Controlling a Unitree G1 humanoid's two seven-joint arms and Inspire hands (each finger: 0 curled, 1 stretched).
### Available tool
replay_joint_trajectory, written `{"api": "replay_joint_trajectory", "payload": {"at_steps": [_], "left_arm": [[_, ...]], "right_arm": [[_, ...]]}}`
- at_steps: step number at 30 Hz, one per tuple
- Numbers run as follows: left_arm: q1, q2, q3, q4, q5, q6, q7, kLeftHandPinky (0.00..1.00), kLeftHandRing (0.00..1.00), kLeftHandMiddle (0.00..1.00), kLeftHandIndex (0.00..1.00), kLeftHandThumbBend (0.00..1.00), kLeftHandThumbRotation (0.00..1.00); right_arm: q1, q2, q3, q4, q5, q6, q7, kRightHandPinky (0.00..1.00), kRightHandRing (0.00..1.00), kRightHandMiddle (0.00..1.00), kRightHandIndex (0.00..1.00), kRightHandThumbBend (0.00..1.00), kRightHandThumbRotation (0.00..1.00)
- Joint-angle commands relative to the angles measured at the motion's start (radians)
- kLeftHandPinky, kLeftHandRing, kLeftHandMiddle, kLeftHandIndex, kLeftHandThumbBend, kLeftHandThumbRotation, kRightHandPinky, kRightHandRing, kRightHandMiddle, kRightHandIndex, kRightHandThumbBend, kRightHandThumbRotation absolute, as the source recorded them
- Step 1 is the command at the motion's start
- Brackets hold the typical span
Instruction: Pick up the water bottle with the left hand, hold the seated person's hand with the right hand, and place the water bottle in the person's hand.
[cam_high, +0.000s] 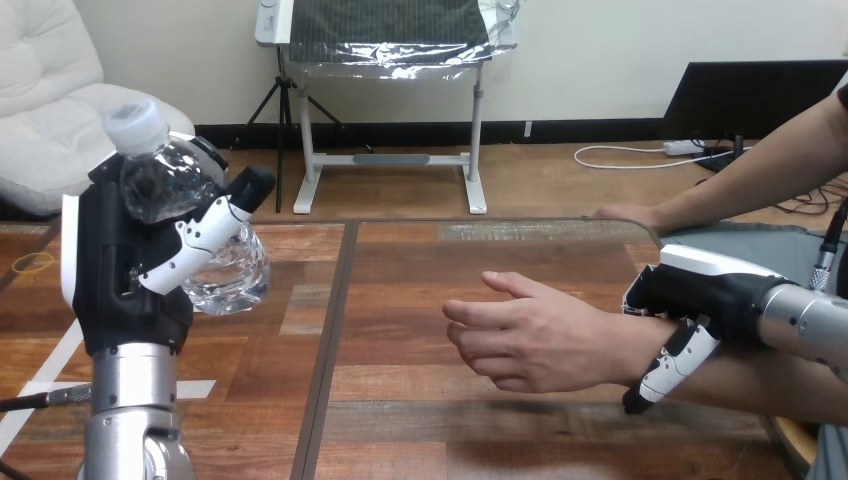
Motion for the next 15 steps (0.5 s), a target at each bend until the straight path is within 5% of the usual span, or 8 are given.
{"api": "replay_joint_trajectory", "payload": {"at_steps": [1,15], "left_arm": [[-0.081,-0.004,-0.017,0.005,0.003,-0.014,-0.007,0.17,0.22,0.27,0.3,0.64,0.0],[-0.089,-0.017,-0.039,0.03,-0.006,-0.008,-0.028,0.16,0.21,0.27,0.3,0.64,0.0]], "right_arm": [[-0.083,0.008,-0.048,0.005,0.011,-0.013,-0.066,0.17,0.23,0.3,0.32,0.85,0.02],[-0.097,0.031,-0.037,0.049,0.01,-0.055,-0.139,0.18,0.24,0.32,0.33,0.88,0.0]]}}
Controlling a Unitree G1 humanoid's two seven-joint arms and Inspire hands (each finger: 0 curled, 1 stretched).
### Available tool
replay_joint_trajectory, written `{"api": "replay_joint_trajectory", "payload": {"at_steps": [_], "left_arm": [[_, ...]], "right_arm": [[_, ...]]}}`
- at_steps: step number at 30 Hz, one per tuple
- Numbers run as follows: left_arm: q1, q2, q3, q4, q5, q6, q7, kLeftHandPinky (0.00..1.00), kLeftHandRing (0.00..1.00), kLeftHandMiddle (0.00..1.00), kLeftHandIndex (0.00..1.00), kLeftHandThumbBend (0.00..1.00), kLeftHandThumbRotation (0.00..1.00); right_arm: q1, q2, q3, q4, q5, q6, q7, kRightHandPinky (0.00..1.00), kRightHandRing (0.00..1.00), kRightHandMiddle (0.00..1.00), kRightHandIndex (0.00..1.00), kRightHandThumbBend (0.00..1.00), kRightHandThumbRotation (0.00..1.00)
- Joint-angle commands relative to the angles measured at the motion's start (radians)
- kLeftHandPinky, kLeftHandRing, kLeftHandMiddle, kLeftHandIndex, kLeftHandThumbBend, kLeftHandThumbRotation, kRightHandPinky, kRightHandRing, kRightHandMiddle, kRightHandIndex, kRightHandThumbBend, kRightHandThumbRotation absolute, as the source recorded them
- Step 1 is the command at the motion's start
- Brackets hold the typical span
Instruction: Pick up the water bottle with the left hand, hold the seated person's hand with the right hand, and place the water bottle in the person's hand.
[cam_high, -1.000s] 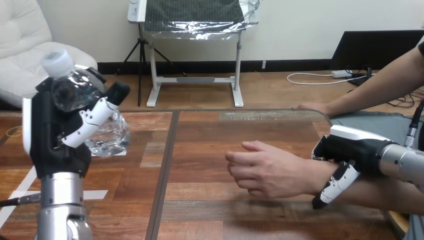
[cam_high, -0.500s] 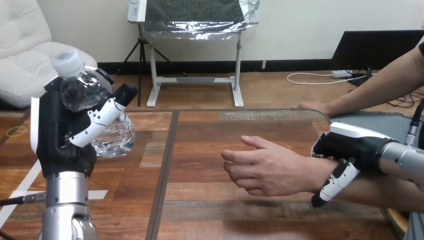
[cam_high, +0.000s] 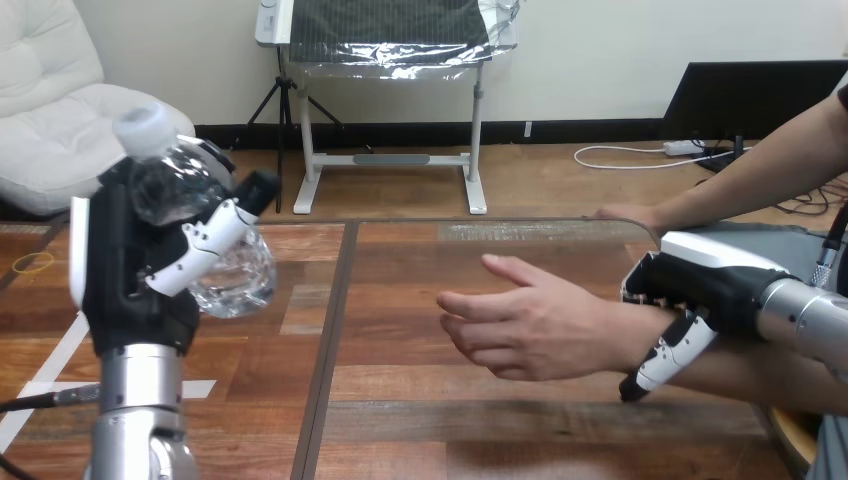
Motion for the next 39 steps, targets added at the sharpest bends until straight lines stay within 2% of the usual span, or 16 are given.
{"api": "replay_joint_trajectory", "payload": {"at_steps": [1,7,16,39], "left_arm": [[-0.082,-0.01,-0.023,-0.004,-0.004,-0.008,-0.013,0.16,0.21,0.27,0.3,0.64,0.0],[-0.084,-0.013,-0.03,0.0,0.001,0.0,-0.009,0.17,0.22,0.27,0.3,0.64,0.0],[-0.088,-0.017,-0.037,0.007,0.014,0.004,-0.009,0.18,0.22,0.27,0.3,0.62,0.0],[-0.116,-0.023,-0.043,0.049,0.036,-0.003,0.0,0.18,0.22,0.27,0.3,0.64,0.0]], "right_arm": [[-0.094,0.026,-0.036,0.028,0.01,-0.012,-0.058,0.18,0.24,0.31,0.33,0.88,0.0],[-0.102,0.036,-0.032,0.037,0.003,-0.011,-0.076,0.18,0.23,0.31,0.33,0.88,0.0],[-0.126,0.05,-0.025,0.034,-0.011,0.023,-0.075,0.18,0.23,0.3,0.33,0.87,0.01],[-0.19,0.061,-0.025,0.039,-0.031,0.023,-0.077,0.19,0.25,0.33,0.34,0.88,0.04]]}}
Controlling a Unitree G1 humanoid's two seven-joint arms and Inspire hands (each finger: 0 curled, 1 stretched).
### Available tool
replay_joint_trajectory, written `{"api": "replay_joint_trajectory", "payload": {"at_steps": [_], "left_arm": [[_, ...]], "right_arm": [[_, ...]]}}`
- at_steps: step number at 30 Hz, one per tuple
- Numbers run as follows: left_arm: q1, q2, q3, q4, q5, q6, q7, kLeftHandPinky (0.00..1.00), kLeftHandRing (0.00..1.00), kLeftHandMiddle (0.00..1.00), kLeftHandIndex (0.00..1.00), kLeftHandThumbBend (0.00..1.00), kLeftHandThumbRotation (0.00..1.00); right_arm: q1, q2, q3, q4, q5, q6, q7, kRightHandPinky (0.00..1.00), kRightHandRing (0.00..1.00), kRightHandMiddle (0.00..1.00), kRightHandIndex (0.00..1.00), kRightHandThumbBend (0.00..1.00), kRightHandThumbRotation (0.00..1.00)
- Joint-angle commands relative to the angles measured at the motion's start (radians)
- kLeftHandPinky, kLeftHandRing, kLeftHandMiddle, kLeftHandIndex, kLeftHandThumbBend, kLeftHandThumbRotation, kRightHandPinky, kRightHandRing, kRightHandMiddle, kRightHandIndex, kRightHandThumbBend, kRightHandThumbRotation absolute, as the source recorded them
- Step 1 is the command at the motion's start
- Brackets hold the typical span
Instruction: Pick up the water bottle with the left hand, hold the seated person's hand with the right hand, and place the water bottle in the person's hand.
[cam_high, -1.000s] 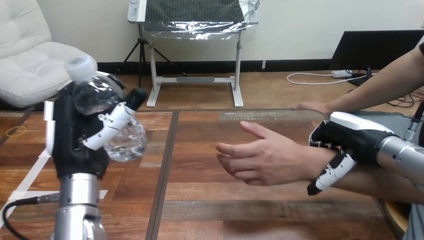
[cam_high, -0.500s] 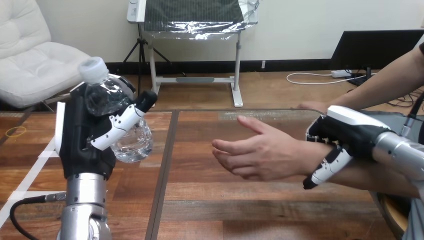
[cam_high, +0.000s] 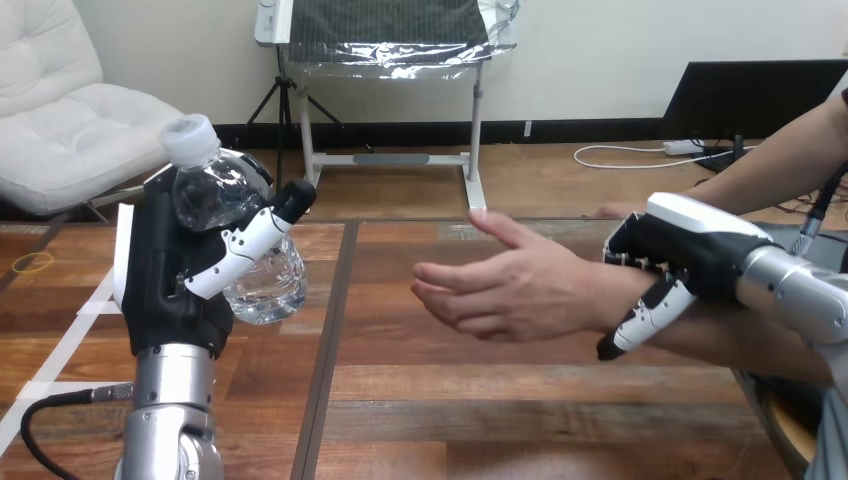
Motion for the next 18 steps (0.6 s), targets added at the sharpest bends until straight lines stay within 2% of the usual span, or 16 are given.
{"api": "replay_joint_trajectory", "payload": {"at_steps": [1,10,18], "left_arm": [[-0.097,0.002,-0.014,0.006,0.017,-0.014,0.002,0.18,0.22,0.27,0.3,0.64,0.0],[-0.127,-0.003,-0.01,0.049,0.001,-0.013,-0.01,0.18,0.22,0.27,0.3,0.63,0.0],[-0.178,-0.004,-0.008,0.136,0.0,-0.054,-0.031,0.18,0.23,0.28,0.3,0.63,0.0]], "right_arm": [[-0.108,0.009,-0.025,0.005,-0.005,0.011,-0.037,0.19,0.25,0.33,0.34,0.88,0.05],[-0.121,0.015,-0.019,0.008,-0.009,0.01,-0.035,0.2,0.26,0.34,0.35,0.89,0.06],[-0.13,0.027,-0.011,0.014,-0.017,0.007,-0.033,0.22,0.28,0.36,0.35,0.89,0.06]]}}
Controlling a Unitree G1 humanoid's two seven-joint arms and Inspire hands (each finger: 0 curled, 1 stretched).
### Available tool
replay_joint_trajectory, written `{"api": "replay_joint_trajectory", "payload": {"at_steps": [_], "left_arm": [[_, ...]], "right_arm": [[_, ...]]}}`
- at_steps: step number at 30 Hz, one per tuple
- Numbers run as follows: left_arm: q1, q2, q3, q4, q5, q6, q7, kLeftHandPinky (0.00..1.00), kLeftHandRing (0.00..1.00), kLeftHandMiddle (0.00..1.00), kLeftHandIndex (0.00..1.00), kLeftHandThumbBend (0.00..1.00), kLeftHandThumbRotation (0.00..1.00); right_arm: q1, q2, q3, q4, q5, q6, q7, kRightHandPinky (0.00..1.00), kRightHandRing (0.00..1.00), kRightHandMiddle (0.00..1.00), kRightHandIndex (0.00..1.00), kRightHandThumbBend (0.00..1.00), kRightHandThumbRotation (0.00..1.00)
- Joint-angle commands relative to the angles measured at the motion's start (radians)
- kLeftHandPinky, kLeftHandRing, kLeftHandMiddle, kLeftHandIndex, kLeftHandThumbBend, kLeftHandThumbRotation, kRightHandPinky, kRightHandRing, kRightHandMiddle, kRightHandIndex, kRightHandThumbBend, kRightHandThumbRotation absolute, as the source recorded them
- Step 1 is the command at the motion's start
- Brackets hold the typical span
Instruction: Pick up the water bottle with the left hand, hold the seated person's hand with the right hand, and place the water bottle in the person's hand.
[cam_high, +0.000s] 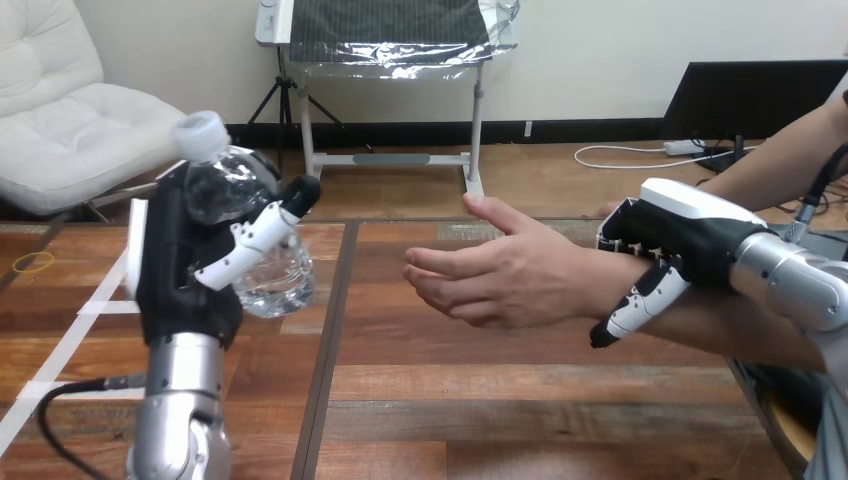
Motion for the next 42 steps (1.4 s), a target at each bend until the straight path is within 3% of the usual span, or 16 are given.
{"api": "replay_joint_trajectory", "payload": {"at_steps": [1,22,32,42], "left_arm": [[-0.118,-0.002,-0.012,0.046,0.008,-0.05,-0.016,0.19,0.23,0.28,0.3,0.64,0.0],[-0.264,-0.042,-0.033,0.238,0.019,-0.091,-0.036,0.2,0.23,0.28,0.3,0.63,0.0],[-0.336,-0.078,-0.027,0.337,-0.02,-0.086,-0.066,0.22,0.25,0.29,0.31,0.61,0.0],[-0.402,-0.108,-0.017,0.44,-0.022,-0.107,-0.07,0.24,0.27,0.31,0.32,0.66,0.0]], "right_arm": [[-0.1,0.013,-0.011,0.01,-0.01,0.008,-0.032,0.22,0.28,0.36,0.35,0.89,0.06],[-0.124,0.054,0.009,0.027,-0.018,0.0,-0.024,0.25,0.31,0.37,0.35,0.89,0.07],[-0.131,0.078,0.017,0.009,-0.027,0.025,-0.014,0.27,0.33,0.39,0.36,0.87,0.07],[-0.138,0.101,0.026,-0.01,-0.025,0.067,-0.002,0.26,0.32,0.38,0.37,0.86,0.04]]}}
